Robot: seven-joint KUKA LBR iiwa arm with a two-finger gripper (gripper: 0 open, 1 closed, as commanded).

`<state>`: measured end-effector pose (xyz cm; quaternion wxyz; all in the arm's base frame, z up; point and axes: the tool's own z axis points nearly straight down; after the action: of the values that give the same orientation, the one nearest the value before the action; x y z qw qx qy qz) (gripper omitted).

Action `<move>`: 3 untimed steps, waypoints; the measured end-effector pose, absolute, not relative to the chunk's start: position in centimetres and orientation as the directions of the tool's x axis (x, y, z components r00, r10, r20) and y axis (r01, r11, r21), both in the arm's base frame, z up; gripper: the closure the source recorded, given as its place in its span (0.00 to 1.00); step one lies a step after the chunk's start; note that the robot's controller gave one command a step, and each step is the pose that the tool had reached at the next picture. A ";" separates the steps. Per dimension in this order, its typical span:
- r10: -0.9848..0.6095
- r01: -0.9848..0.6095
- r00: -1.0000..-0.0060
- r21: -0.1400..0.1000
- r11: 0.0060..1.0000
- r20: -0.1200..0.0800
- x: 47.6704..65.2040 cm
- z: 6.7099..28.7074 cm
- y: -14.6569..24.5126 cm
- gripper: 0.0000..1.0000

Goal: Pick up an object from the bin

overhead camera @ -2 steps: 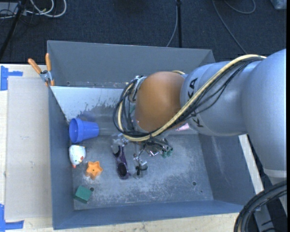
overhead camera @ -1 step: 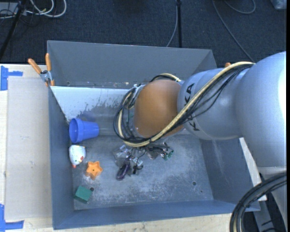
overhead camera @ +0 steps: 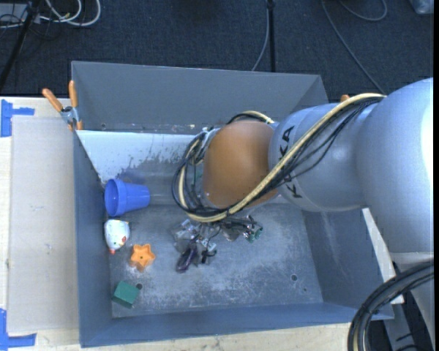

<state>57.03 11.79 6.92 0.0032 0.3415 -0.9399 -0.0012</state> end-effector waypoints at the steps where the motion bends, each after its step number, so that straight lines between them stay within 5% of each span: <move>1: -0.642 -0.642 -0.767 0.006 0.767 0.008 56.9 7.2 11.8 1.00; 3: -0.641 -0.641 -0.767 0.006 0.767 0.009 56.9 10.5 11.8 1.00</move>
Offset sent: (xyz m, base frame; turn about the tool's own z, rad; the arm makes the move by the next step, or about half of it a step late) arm 0.0000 0.0000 0.0623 0.0000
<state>56.90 11.84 10.51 0.0051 0.3411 -0.9400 -0.0015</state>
